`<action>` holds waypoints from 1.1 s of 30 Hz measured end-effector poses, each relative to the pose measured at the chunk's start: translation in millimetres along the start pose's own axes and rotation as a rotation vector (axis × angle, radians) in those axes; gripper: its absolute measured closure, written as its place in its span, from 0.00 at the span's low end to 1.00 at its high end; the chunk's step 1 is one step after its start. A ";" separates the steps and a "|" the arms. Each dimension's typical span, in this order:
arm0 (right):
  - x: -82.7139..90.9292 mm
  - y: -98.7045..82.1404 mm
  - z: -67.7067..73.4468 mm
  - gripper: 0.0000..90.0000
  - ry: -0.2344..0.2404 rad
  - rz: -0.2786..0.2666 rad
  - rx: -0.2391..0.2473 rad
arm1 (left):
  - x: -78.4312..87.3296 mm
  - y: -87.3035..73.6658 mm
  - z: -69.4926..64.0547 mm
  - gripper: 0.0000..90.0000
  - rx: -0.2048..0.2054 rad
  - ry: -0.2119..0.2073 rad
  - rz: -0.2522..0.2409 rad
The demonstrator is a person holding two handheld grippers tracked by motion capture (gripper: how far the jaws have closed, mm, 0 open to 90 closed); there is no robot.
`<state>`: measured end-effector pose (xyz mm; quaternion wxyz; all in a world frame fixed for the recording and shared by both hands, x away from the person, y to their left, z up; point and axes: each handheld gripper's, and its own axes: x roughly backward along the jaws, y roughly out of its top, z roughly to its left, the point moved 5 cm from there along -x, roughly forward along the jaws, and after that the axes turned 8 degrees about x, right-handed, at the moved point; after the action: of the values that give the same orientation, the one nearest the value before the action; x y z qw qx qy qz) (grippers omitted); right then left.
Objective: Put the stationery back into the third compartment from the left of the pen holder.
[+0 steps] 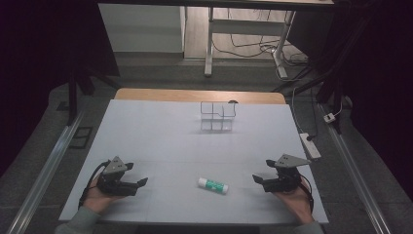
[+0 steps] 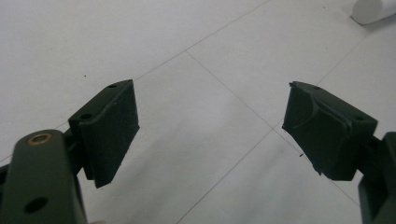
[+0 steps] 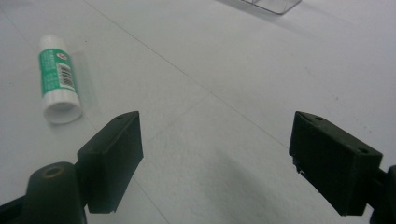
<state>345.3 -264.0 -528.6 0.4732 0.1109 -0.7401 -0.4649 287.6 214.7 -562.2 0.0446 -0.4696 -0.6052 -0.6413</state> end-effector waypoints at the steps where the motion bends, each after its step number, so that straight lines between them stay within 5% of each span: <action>1: -0.4 1.2 0.8 0.19 0.000 -0.008 -0.004 | -0.1 0.1 -0.2 0.20 0.000 0.000 0.000; 33: -22.7 53.8 33.0 0.21 0.112 -0.008 0.060 | 1.4 3.3 1.9 0.20 -0.003 0.015 -0.025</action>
<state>345.6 -201.8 -503.5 0.5085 0.1537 -0.7256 -0.4374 290.0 216.1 -559.1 0.0404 -0.4572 -0.6096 -0.6464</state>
